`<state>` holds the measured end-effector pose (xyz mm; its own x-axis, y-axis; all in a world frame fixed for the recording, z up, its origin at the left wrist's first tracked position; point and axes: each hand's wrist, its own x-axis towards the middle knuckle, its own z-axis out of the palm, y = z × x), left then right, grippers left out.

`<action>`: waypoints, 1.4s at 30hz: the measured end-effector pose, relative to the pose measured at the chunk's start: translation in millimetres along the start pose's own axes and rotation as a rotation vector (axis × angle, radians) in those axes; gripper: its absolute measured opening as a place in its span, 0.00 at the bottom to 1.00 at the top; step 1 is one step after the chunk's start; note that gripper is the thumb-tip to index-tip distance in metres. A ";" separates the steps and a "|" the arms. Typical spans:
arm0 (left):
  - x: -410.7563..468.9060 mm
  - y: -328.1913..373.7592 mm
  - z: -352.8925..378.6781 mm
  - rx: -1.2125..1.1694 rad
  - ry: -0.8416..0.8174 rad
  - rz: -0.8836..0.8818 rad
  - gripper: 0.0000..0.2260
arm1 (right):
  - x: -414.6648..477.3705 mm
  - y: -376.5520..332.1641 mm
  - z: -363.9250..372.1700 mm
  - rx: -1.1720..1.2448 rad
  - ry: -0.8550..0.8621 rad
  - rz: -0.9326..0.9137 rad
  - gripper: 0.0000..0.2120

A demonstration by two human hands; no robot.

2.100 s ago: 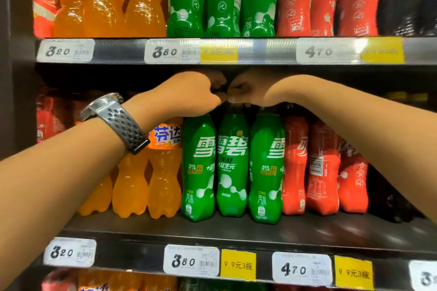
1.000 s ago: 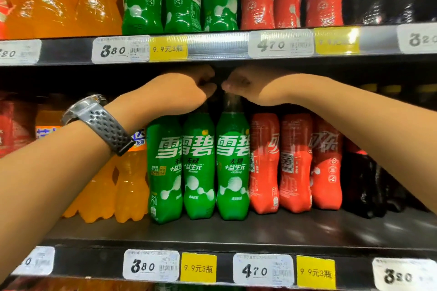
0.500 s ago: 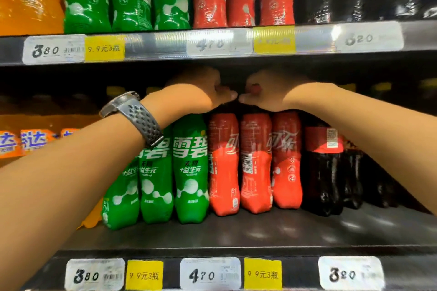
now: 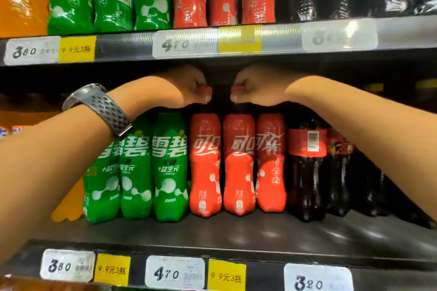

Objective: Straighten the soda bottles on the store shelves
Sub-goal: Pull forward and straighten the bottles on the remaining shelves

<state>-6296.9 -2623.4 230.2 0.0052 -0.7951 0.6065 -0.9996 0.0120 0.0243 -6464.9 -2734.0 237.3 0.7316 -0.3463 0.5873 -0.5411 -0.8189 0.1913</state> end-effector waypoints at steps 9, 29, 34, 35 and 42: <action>8.7 -2.1 7.8 0.018 0.024 0.014 0.17 | -4.3 -3.0 -1.5 0.018 -0.004 0.086 0.21; 36.2 38.7 29.2 0.014 -0.002 0.124 0.11 | -35.4 31.8 -23.7 -0.006 -0.146 0.072 0.12; 36.1 42.1 25.4 -0.021 -0.038 0.075 0.12 | -32.0 38.5 -30.4 0.112 -0.206 0.015 0.12; 35.4 43.1 24.8 -0.030 -0.039 0.068 0.12 | -31.1 38.4 -30.9 0.082 -0.201 -0.010 0.12; 31.7 47.4 27.3 -0.044 -0.005 0.019 0.12 | -37.2 48.5 -24.0 0.118 -0.198 -0.011 0.12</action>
<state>-6344.8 -2664.6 228.9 -0.0143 -0.7977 0.6029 -0.9974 0.0540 0.0478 -6528.3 -2749.8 243.6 0.8105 -0.4104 0.4179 -0.4888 -0.8670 0.0966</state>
